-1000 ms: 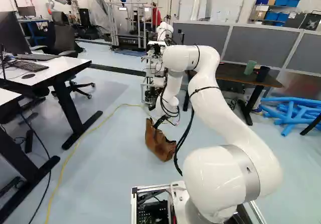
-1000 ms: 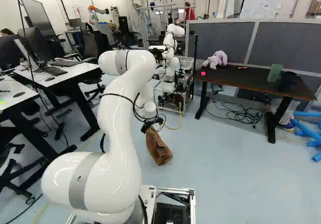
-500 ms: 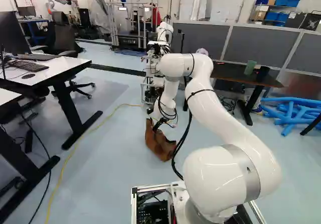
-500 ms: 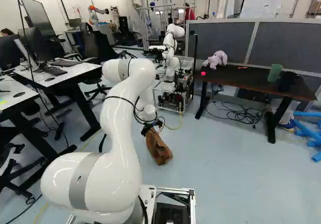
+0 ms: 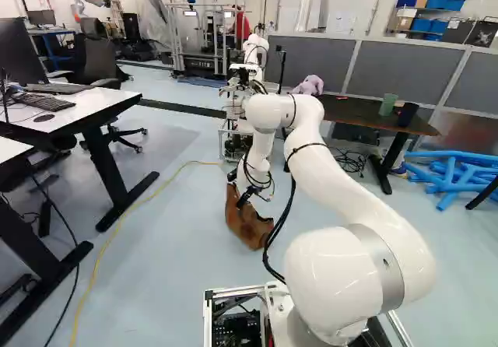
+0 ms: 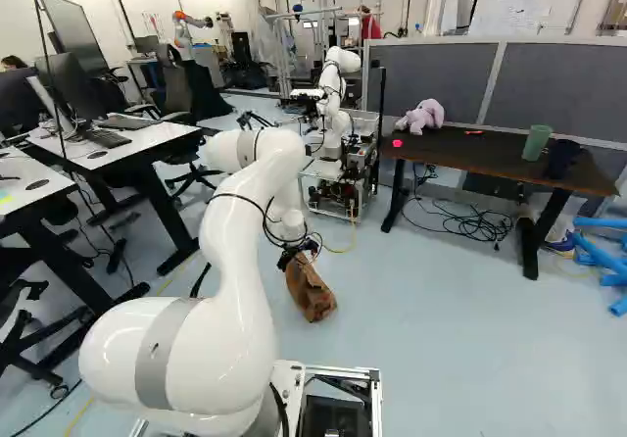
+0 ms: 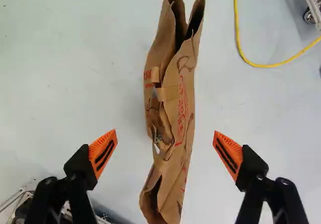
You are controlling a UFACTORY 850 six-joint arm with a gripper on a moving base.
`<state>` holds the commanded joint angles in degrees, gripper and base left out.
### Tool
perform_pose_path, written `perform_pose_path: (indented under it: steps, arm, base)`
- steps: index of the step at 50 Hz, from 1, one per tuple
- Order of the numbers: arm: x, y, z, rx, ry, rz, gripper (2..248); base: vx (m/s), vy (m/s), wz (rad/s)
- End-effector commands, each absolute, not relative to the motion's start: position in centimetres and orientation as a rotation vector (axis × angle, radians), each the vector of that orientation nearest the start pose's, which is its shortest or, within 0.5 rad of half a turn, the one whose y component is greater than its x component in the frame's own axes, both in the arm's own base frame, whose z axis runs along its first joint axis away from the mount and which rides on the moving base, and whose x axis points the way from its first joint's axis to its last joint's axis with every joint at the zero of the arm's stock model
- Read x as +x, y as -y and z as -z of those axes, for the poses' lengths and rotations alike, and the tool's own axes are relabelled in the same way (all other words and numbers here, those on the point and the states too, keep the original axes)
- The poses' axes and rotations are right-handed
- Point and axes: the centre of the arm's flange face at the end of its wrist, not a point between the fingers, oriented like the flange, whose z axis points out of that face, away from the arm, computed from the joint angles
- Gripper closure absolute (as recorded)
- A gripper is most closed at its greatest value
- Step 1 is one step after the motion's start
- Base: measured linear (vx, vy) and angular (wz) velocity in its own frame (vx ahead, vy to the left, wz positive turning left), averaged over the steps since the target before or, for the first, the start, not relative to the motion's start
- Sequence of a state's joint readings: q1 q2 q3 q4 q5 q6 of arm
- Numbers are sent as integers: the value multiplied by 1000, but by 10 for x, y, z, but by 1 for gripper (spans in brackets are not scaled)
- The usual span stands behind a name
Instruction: Pick up the bag on the ground and place it on the table
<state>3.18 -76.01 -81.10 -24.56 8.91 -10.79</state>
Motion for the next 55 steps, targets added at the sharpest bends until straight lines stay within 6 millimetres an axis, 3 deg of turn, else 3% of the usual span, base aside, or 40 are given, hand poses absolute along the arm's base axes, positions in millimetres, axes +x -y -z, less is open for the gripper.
perform_pose_path:
  steps: [55]
  arm:
    - [599, -45, 123, -2941, 1051, 371, 3]
  base:
    - [0, 0, 0]
